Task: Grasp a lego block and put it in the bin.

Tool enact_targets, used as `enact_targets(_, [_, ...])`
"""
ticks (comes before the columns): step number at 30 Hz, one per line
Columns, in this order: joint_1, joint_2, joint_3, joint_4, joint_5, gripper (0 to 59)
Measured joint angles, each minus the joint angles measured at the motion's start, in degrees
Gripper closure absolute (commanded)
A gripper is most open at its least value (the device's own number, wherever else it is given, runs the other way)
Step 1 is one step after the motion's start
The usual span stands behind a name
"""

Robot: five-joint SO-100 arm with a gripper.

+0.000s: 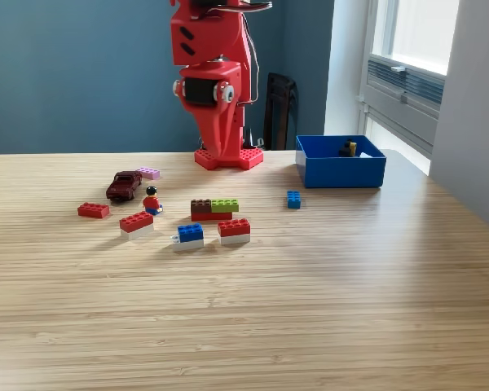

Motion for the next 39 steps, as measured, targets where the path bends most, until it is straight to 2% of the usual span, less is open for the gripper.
enact_targets(9, [16.17, 0.00, 2.81, 0.00, -1.14, 58.5])
enact_targets(16, [18.28, 0.00, 6.24, -0.35, -4.22, 58.5])
enact_targets(21, [18.28, 0.00, 9.76, -4.75, -7.82, 58.5])
enact_targets(23, [18.28, 0.09, 11.60, -6.59, -11.07, 58.3])
enact_targets(24, [18.28, 0.09, 12.66, -7.21, -12.48, 56.8])
enact_targets(28, [18.28, 0.09, 14.15, -8.26, -17.05, 44.2])
enact_targets(31, [18.28, 0.09, 14.24, -8.26, -19.42, 40.3])
enact_targets(34, [18.28, 0.09, 14.24, -8.26, -21.01, 38.7])
enact_targets(39, [18.28, 0.09, 14.24, -8.26, -23.03, 39.3])
